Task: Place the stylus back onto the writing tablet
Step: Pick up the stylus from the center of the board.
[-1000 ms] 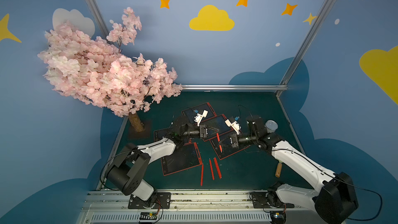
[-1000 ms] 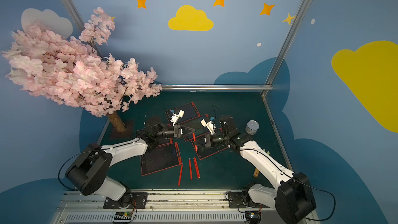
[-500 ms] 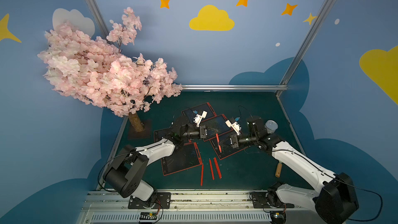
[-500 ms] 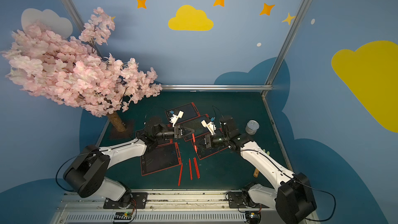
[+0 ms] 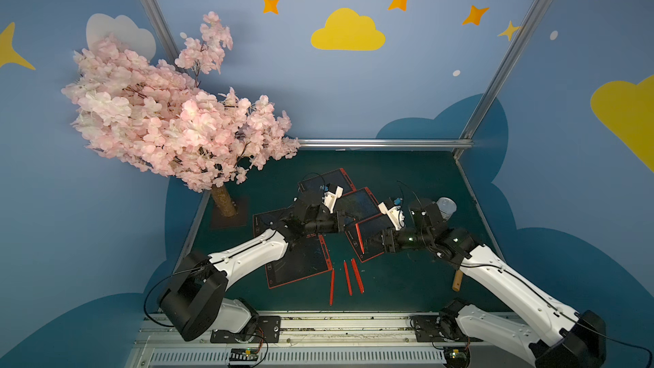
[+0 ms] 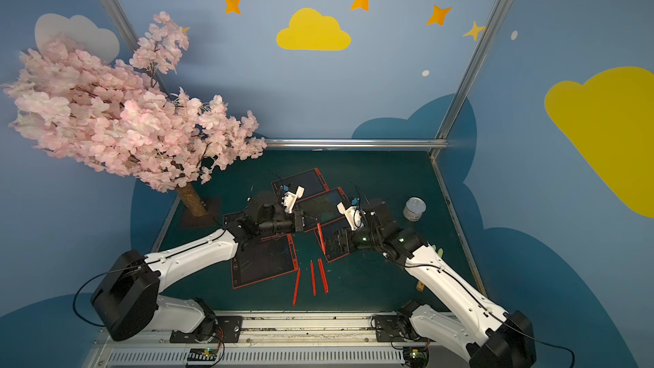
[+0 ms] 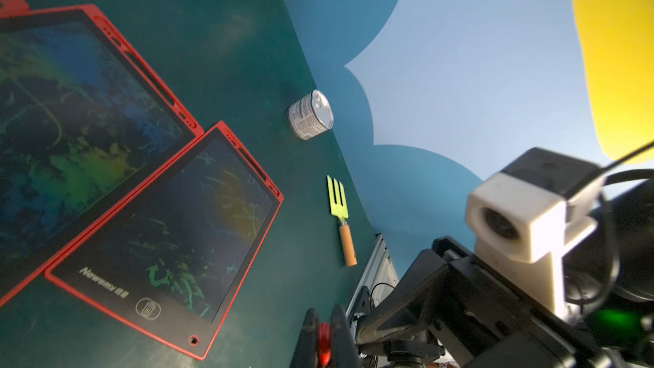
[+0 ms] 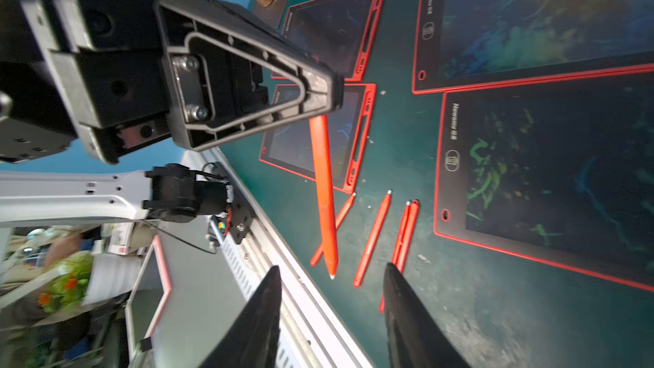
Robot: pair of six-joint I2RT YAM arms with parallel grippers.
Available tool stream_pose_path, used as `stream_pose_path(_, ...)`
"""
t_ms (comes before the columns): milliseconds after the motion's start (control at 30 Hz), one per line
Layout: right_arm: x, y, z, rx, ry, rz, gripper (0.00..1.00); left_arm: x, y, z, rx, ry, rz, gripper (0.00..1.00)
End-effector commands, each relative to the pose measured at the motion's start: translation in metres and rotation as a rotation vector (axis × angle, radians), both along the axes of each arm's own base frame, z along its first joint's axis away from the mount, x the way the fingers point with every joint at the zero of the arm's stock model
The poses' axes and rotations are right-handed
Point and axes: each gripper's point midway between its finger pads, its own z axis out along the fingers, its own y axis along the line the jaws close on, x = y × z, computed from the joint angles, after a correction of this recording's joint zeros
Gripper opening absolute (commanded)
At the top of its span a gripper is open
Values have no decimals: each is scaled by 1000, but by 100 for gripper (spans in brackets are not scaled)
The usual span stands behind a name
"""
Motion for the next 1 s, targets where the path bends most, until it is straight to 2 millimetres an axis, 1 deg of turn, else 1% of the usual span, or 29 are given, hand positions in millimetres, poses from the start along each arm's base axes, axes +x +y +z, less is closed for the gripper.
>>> stream_pose_path(0,7,-16,4,-105,-109,-22,51,10,-3,-1,37,0,88,3)
stream_pose_path(33,6,-17,5,-114,-123,-12,50,10,-4,-3,37,12,100,3)
stream_pose_path(67,6,-18,6,-117,-131,-9,46,10,-5,-5,38,26,111,3)
stream_pose_path(133,7,-17,9,-111,-152,-1,31,9,-8,-8,37,55,125,3)
stream_pose_path(167,7,-16,10,-107,-155,3,27,9,-8,-11,38,70,135,3)
stream_pose_path(300,5,-10,14,-90,-130,32,20,8,-11,-17,53,93,133,3)
stream_pose_path(400,6,-5,13,-88,-110,41,21,7,-12,-16,64,92,132,3)
stream_pose_path(600,15,3,12,-112,-105,22,25,6,-11,-16,88,107,130,3)
stream_pose_path(733,18,8,8,-137,-100,26,25,6,-11,-17,103,117,128,3)
stream_pose_path(800,20,11,7,-142,-96,28,25,10,-8,-19,121,111,156,3)
stream_pose_path(967,24,17,1,-169,-82,34,25,8,-8,-19,126,114,151,3)
